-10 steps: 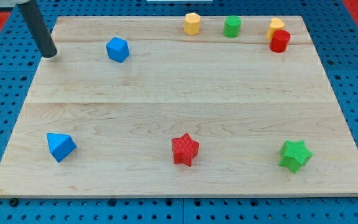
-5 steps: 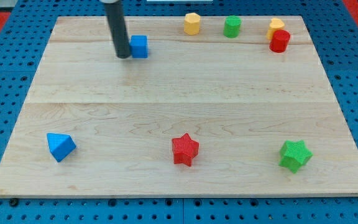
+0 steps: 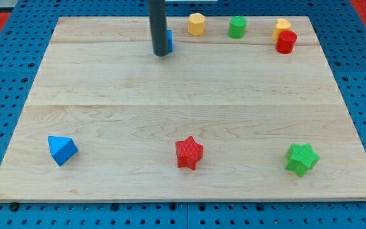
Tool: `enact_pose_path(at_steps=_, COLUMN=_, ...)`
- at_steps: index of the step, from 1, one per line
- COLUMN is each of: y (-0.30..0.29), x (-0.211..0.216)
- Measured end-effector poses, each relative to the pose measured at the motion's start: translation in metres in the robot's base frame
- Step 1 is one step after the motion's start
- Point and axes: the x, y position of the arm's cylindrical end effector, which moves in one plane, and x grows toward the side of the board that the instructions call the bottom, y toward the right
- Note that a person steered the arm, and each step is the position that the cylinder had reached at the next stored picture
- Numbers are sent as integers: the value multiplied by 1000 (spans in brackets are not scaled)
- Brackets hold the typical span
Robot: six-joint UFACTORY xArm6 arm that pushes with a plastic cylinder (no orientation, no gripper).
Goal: Push the blue cube to the bottom of the yellow hexagon
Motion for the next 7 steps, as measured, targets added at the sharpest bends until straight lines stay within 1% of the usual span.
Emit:
enact_pose_path(at_steps=1, y=24, x=-5)
enact_pose_path(at_steps=3, y=-88, x=12)
enact_pose_path(at_steps=4, y=-87, x=-18)
enact_pose_path(at_steps=5, y=-72, x=-34)
enact_pose_path(at_steps=6, y=-17, x=-39)
enact_pose_path(at_steps=7, y=24, x=-44)
